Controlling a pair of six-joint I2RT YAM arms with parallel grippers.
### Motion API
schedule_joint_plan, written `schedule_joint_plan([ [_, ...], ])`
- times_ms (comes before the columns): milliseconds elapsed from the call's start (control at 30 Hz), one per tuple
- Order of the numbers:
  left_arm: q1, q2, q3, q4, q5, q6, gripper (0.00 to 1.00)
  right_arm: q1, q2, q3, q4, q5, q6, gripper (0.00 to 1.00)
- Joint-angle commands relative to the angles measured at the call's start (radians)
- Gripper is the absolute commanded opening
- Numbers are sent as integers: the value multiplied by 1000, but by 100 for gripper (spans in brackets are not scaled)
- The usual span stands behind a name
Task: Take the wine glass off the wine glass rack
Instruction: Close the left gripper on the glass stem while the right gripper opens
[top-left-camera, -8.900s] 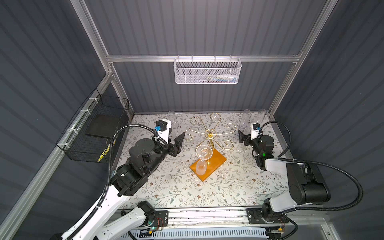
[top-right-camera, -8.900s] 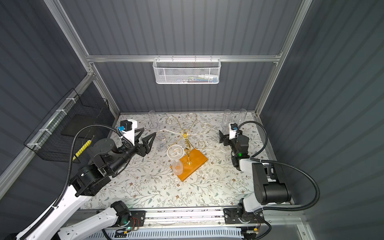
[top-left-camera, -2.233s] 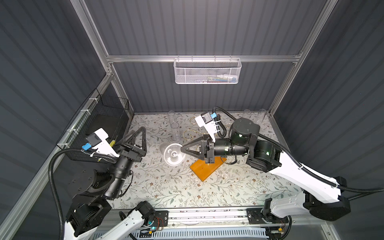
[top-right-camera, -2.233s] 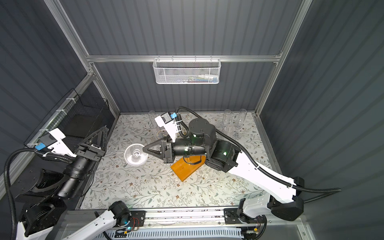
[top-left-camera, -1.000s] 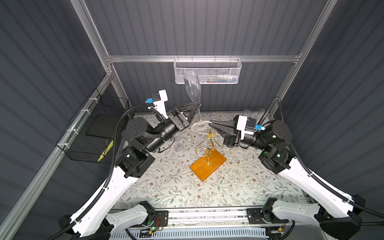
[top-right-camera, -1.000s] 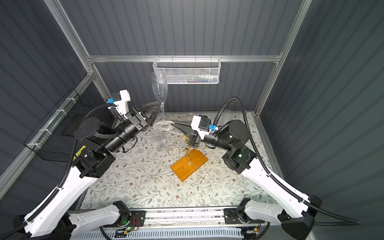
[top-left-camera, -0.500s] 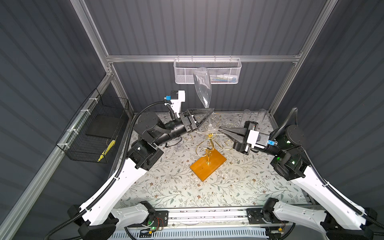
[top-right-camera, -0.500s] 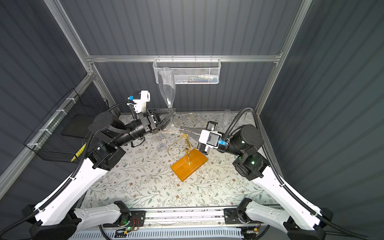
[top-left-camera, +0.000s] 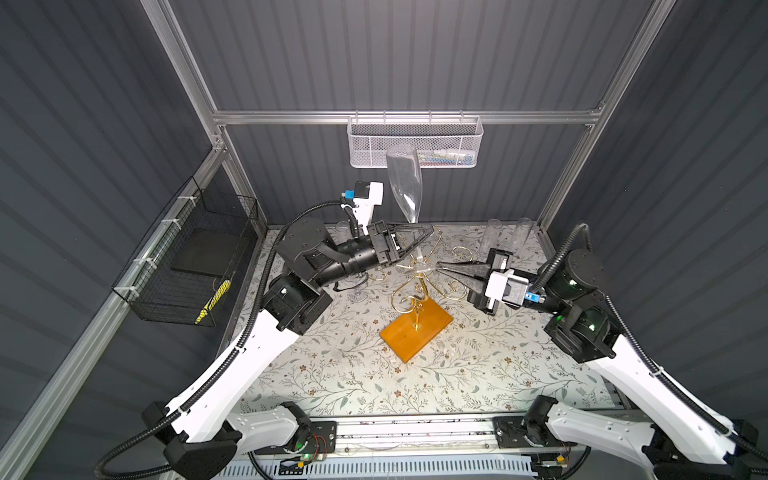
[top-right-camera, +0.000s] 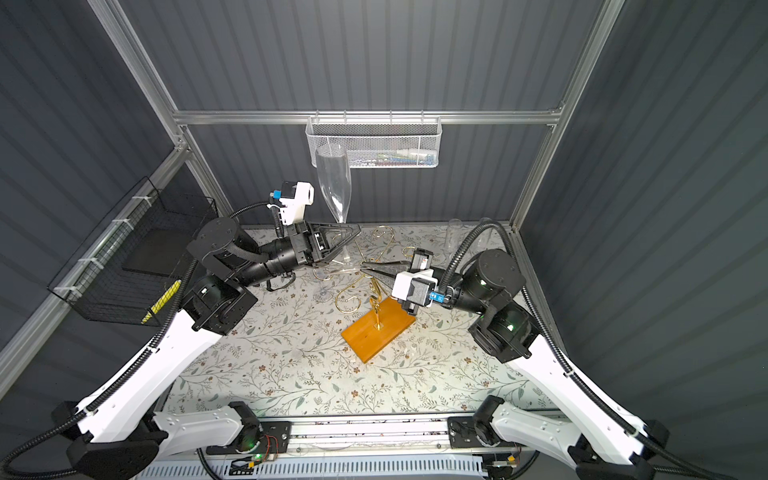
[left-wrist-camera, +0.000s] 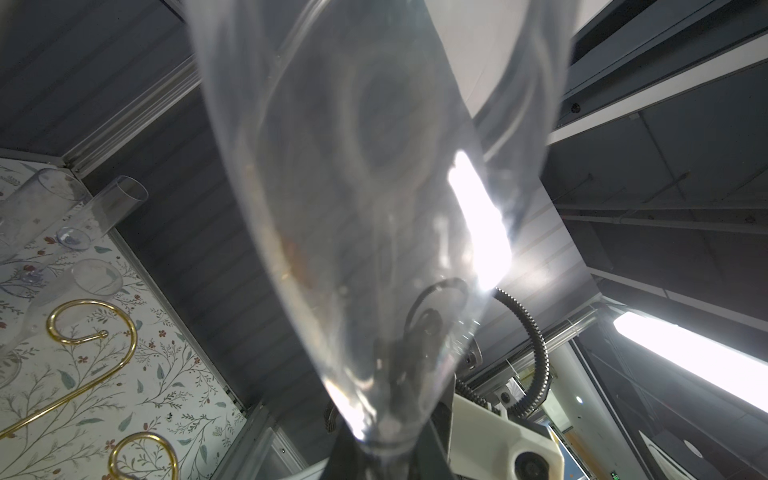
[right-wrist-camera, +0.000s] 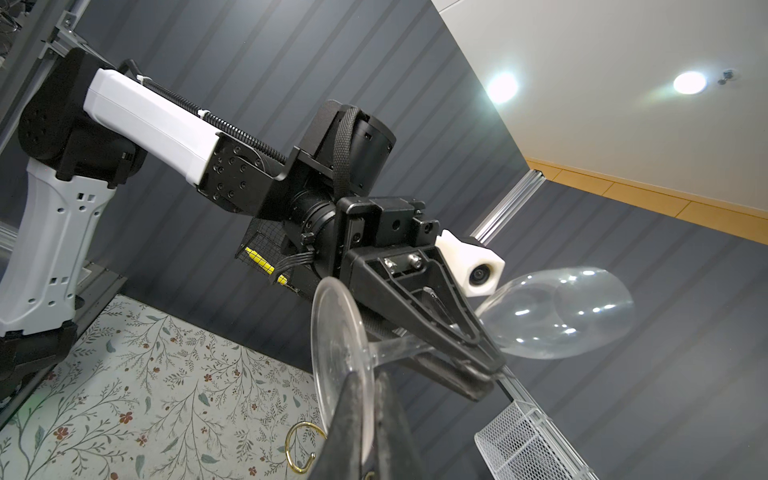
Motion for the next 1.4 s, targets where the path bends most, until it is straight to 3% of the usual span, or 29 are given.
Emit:
schedule_joint_plan([
  [0, 3, -10, 29, 5, 11, 32, 1, -4, -13, 24, -1, 3, -19, 0],
  [167, 4, -18, 35, -33, -19, 79, 0, -4, -13, 20, -1, 17, -20, 0],
  [400, 2, -45, 65, -64, -87, 215, 0, -4, -46, -12, 71, 147, 47, 97],
  [500, 2, -39, 129, -155, -128, 370, 0, -3, -34, 18, 93, 207, 126, 99],
  [567, 3, -32, 182, -236, -149, 502, 0, -6, -10, 53, 116, 320, 212, 99],
  [700, 2, -42, 222, -332, -274, 816, 0, -13, 71, 238, 6, 457, 432, 99],
  [867, 3, -20, 234, -352, -405, 1122, 0, -20, 191, 450, -107, 395, 678, 99],
  [933, 3, 4, 246, -361, -414, 1206, 0, -21, 241, 551, -181, 382, 718, 99],
  [1067, 2, 44, 253, -359, -444, 1305, 0, -21, 234, 486, -40, 357, 774, 99],
  [1367, 3, 79, 235, -310, -422, 1380, 0, -19, 293, 518, -62, 319, 840, 99],
])
